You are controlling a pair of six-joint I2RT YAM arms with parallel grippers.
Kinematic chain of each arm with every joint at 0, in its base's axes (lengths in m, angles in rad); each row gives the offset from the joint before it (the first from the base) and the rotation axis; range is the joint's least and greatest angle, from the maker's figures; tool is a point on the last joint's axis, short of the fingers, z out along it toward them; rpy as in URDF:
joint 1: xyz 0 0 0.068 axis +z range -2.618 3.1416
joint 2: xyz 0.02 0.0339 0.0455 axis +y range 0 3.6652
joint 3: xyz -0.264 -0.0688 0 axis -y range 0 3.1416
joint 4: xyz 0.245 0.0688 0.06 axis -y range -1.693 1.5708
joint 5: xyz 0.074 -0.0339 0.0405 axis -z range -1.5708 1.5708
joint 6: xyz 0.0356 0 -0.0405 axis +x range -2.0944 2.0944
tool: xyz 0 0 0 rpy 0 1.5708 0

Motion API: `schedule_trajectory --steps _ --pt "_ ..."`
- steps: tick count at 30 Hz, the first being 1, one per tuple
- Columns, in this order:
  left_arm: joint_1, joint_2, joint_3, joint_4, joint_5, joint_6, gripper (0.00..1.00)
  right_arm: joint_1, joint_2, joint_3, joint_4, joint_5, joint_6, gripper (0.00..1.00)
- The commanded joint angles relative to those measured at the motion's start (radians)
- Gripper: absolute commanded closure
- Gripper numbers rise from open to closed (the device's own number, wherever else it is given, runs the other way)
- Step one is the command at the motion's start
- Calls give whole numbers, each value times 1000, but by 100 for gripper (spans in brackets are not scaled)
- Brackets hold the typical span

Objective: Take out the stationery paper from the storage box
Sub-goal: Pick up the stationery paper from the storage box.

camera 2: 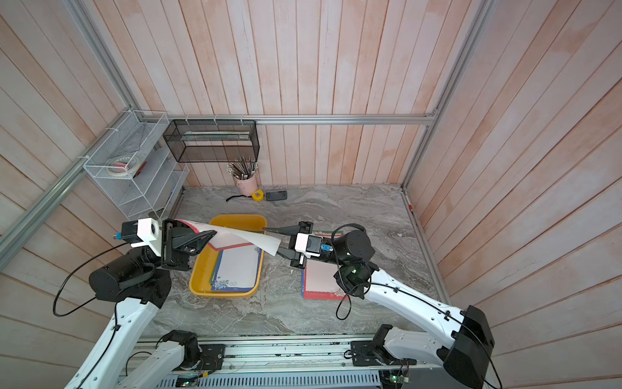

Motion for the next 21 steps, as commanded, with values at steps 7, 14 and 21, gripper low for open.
schedule_trajectory --steps 7,14,21 --pt "-8 -13 19 2 12 13 100 5 -4 10 30 0 27 83" --pt "-7 -13 18 4 13 15 100 5 -16 -10 38 22 31 100" --pt "-9 -16 14 11 14 13 100 6 -27 -19 22 41 31 100"
